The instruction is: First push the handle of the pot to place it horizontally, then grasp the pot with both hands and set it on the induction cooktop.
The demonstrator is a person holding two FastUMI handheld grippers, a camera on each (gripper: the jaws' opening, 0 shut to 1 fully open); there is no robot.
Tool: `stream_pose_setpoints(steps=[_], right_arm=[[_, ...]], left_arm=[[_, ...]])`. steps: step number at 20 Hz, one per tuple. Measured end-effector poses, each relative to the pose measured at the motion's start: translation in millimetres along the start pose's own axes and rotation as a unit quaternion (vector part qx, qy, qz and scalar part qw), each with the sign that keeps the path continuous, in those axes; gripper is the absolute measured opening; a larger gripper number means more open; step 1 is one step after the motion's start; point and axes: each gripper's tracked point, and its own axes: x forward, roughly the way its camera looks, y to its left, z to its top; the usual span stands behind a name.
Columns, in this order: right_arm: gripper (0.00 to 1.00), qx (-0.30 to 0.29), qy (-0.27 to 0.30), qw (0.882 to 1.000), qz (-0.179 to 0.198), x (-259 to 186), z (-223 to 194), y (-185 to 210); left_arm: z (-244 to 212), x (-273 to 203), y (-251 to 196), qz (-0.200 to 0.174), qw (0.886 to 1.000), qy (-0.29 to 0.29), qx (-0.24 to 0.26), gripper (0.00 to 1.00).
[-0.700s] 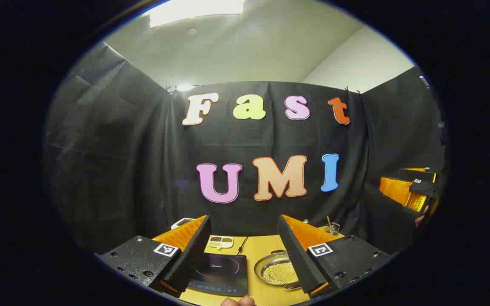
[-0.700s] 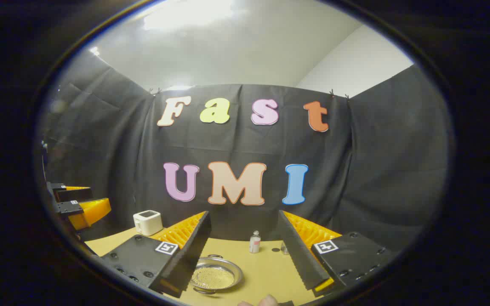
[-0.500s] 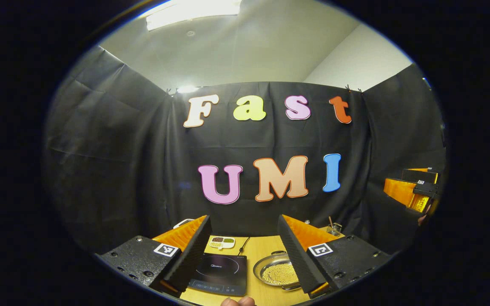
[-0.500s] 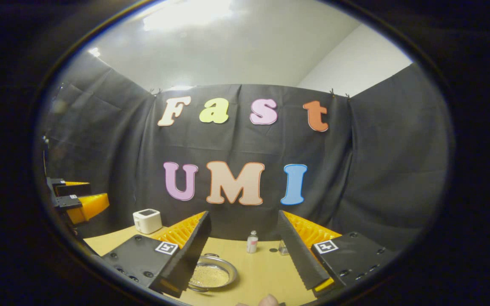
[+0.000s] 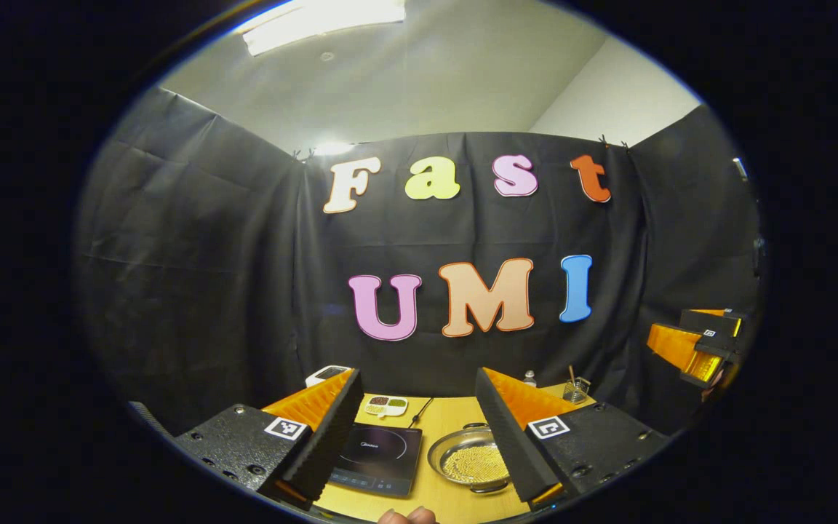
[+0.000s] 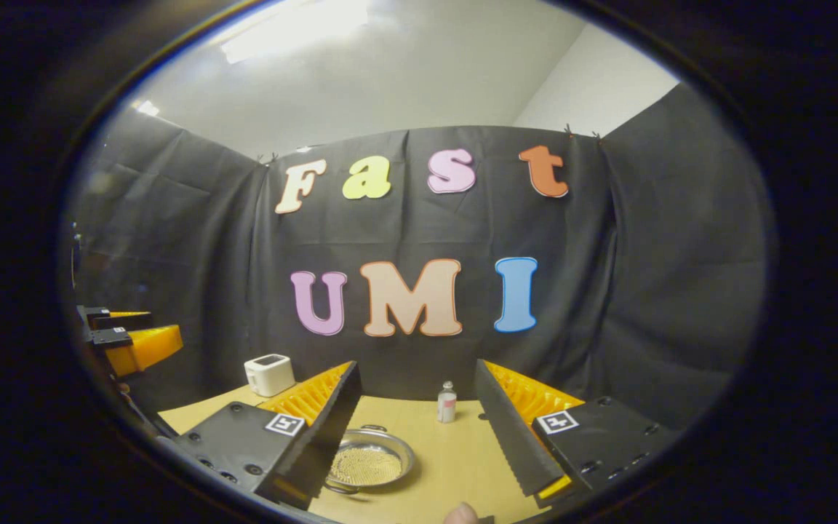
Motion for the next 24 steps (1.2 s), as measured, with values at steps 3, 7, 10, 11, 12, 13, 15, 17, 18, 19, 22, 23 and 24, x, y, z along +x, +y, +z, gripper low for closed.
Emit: stream_pose_setpoints(steps=[3, 7, 10, 11, 12, 13, 15, 17, 18, 19, 22, 23, 24], right_arm=[[0.96, -0.010, 0.007, 1.000, 0.000, 6.9, -6.0, 13.8], [0.96, -0.018, 0.027, 0.999, -0.001, 23.2, -17.0, 46.5], [0.69, -0.009, 0.049, 0.999, -0.020, 33.7, -29.8, 72.1], [0.62, -0.006, 0.054, 0.998, -0.023, 38.2, -32.6, 81.2], [0.58, -0.007, 0.059, 0.998, -0.030, 39.3, -35.7, 91.5], [0.54, -0.010, 0.060, 0.998, -0.036, 41.2, -36.5, 97.5], [0.36, -0.017, 0.067, 0.996, -0.049, 45.1, -41.8, 109.1], [0.22, -0.019, 0.074, 0.995, -0.058, 47.9, -46.0, 120.6], [0.15, -0.021, 0.074, 0.995, -0.058, 49.4, -46.2, 127.6], [0.15, -0.024, 0.078, 0.995, -0.059, 51.6, -47.6, 132.5], [0.00, -0.019, 0.095, 0.994, -0.056, 60.3, -62.8, 140.3], [0.04, -0.012, 0.111, 0.993, -0.048, 62.6, -71.3, 144.8], [0.01, -0.005, 0.131, 0.991, -0.036, 63.5, -86.3, 149.6]], left_arm=[[-4.5, 10.0, 9.7, -0.004, 1.000, 0.006, -0.007, 0.93], [-7.3, 24.8, 38.0, -0.010, 1.000, -0.002, -0.001, 0.95], [-17.5, 39.4, 53.5, -0.035, 0.999, 0.006, -0.002, 0.92], [-20.6, 44.1, 59.9, -0.044, 0.999, 0.006, -0.001, 0.92], [-21.6, 50.7, 68.5, -0.053, 0.999, 0.003, 0.000, 0.92], [-21.9, 54.6, 73.1, -0.059, 0.998, 0.001, 0.001, 0.92], [-24.5, 64.2, 84.9, -0.069, 0.998, -0.006, 0.002, 0.95], [-30.9, 68.9, 90.6, -0.083, 0.997, -0.002, 0.000, 0.95], [-32.0, 70.2, 92.6, -0.089, 0.996, -0.003, -0.001, 0.95], [-32.7, 72.3, 95.7, -0.091, 0.996, -0.004, 0.000, 0.95], [-39.9, 77.6, 101.1, -0.091, 0.996, 0.002, -0.003, 0.95], [-41.9, 79.3, 102.1, -0.089, 0.996, 0.005, -0.005, 0.95], [-44.6, 81.8, 103.2, -0.085, 0.996, 0.010, -0.006, 0.95]])
